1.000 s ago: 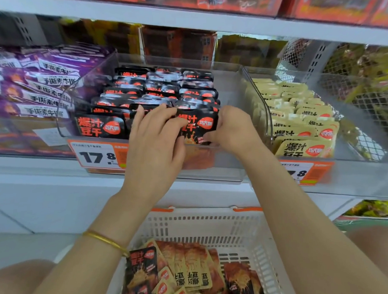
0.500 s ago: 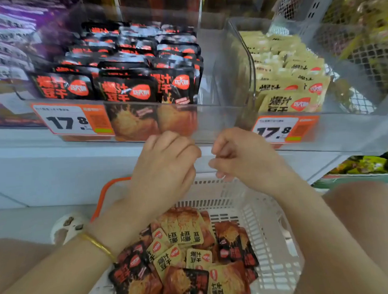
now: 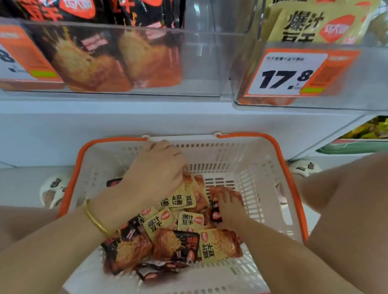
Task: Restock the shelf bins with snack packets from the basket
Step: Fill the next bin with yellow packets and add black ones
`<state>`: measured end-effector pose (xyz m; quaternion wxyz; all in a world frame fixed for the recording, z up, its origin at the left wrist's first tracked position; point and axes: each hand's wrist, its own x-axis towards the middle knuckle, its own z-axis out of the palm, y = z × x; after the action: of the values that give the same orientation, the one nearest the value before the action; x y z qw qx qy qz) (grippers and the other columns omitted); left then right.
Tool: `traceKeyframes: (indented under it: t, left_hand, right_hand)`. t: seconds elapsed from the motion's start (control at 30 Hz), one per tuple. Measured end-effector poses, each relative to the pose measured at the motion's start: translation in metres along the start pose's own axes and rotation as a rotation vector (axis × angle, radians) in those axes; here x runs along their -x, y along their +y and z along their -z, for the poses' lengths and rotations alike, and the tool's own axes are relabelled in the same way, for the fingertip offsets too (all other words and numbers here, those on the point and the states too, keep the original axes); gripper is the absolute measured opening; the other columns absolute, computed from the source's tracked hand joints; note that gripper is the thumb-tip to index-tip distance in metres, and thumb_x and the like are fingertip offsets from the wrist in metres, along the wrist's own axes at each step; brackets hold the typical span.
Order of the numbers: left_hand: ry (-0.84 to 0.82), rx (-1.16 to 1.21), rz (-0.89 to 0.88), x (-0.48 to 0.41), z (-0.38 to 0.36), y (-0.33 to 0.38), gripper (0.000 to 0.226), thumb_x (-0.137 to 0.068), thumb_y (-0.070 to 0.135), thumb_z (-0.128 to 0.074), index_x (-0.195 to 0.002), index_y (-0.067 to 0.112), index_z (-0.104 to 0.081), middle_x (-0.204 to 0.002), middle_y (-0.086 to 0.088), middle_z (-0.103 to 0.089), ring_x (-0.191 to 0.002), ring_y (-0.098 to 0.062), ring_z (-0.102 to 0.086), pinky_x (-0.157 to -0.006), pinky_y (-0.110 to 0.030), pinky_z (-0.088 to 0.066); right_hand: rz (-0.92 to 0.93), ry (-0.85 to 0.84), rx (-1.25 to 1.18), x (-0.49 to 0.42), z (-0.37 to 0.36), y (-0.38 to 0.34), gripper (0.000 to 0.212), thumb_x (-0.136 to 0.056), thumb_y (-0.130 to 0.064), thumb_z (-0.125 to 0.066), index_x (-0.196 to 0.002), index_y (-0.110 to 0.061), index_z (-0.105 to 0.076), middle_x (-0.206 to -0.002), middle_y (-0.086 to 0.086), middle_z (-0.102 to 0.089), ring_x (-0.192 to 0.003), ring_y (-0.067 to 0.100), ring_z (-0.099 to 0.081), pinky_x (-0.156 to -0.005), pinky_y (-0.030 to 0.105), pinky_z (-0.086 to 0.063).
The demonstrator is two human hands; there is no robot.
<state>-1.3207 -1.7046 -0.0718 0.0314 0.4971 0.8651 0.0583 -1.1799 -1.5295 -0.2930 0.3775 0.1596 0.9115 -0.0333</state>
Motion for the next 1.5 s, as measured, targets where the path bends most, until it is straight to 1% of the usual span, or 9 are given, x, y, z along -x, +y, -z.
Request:
traceKeyframes:
  t: [0.27,0.47,0.6,0.8,0.9,1.1,1.2,1.3,1.5]
  left_hand:
    - [-0.081,0.014,-0.007,-0.006,-0.001,0.008,0.024,-0.093,0.026,-0.042,-0.104,0.021,-0.064,-0.108,0.006,-0.062,-0.108,-0.018,-0.048,-0.095,-0.036,-0.032]
    - [-0.281,0.028,-0.107,-0.009,-0.006,0.016,0.03,-0.091,0.028,-0.05,-0.119,0.018,-0.056,-0.117,0.001,-0.056,-0.112,-0.02,-0.05,-0.09,-0.036,-0.045]
    - [-0.337,0.139,-0.076,-0.014,0.014,0.02,0.056,-0.083,0.048,-0.064,-0.125,0.016,-0.043,-0.119,-0.001,-0.049,-0.109,-0.02,-0.049,-0.087,-0.035,-0.044]
    - [-0.135,0.338,0.005,-0.013,0.074,0.004,0.019,-0.088,0.024,-0.061,-0.104,0.019,-0.053,-0.087,0.005,-0.055,-0.08,-0.015,-0.053,-0.061,-0.024,-0.036]
    - [0.03,0.515,0.05,-0.01,0.112,-0.015,0.02,-0.082,0.02,-0.069,-0.098,0.021,-0.059,-0.082,0.009,-0.059,-0.076,-0.01,-0.057,-0.063,-0.01,-0.04]
    - [0.537,0.806,0.098,-0.008,0.153,-0.029,0.03,-0.075,0.025,-0.068,-0.103,0.024,-0.059,-0.098,0.006,-0.066,-0.094,-0.011,-0.064,-0.086,-0.038,-0.052]
    - [0.895,0.57,0.094,-0.008,0.165,-0.031,0.034,-0.08,0.019,-0.063,-0.113,0.02,-0.055,-0.104,0.011,-0.057,-0.093,-0.006,-0.057,-0.083,-0.021,-0.045]
    - [0.964,0.138,0.152,-0.01,0.167,-0.042,0.036,-0.082,0.023,-0.059,-0.116,0.011,-0.058,-0.113,-0.005,-0.06,-0.105,-0.027,-0.054,-0.088,-0.033,-0.034]
    - [0.844,-0.058,0.286,-0.016,0.153,-0.048,0.039,-0.083,0.034,-0.052,-0.118,0.017,-0.057,-0.115,-0.002,-0.06,-0.111,-0.027,-0.046,-0.088,-0.035,-0.024]
  right_hand:
    - [-0.103,0.053,-0.207,0.028,0.044,-0.023,0.025,-0.092,-0.014,-0.047,-0.111,-0.007,-0.062,-0.107,0.01,-0.066,-0.094,0.026,-0.064,-0.067,0.03,-0.048]
    - [-0.225,-0.106,-1.473,0.079,0.16,-0.024,0.02,-0.091,-0.009,-0.039,-0.082,-0.006,-0.056,-0.084,0.019,-0.065,-0.069,0.032,-0.065,-0.068,0.038,-0.057]
    - [-0.011,-0.23,-1.775,0.13,0.204,-0.03,0.022,-0.093,-0.012,-0.036,-0.088,-0.005,-0.056,-0.07,0.01,-0.068,-0.073,0.029,-0.066,-0.077,0.042,-0.053]
    - [0.227,-0.053,-1.678,0.165,0.227,-0.025,0.071,-0.085,-0.069,-0.033,-0.105,-0.008,-0.063,-0.097,0.013,-0.063,-0.084,0.025,-0.064,-0.065,0.036,-0.056]
    - [0.414,0.248,-1.496,0.182,0.243,-0.03,0.05,-0.083,-0.05,-0.053,-0.099,-0.004,-0.06,-0.093,0.015,-0.063,-0.069,0.017,-0.063,-0.058,0.028,-0.05]
    - [0.531,0.85,-1.154,0.205,0.315,-0.048,0.035,-0.09,-0.014,-0.061,-0.059,-0.013,-0.046,-0.051,0.01,-0.054,-0.037,0.007,-0.047,-0.042,0.021,-0.041]
    - [0.535,1.139,-1.067,0.215,0.351,-0.054,0.027,-0.092,-0.015,-0.06,-0.068,-0.007,-0.049,-0.056,0.017,-0.061,-0.036,0.007,-0.05,-0.043,0.023,-0.044]
    - [0.451,1.372,-0.935,0.212,0.378,-0.053,0.024,-0.093,-0.021,-0.057,-0.078,-0.003,-0.052,-0.064,0.015,-0.063,-0.047,0.011,-0.06,-0.053,0.034,-0.051]
    - [0.227,1.188,-0.565,0.178,0.38,-0.06,0.031,-0.086,-0.031,-0.065,-0.069,-0.008,-0.053,-0.07,0.01,-0.058,-0.074,0.031,-0.056,-0.063,0.035,-0.043]
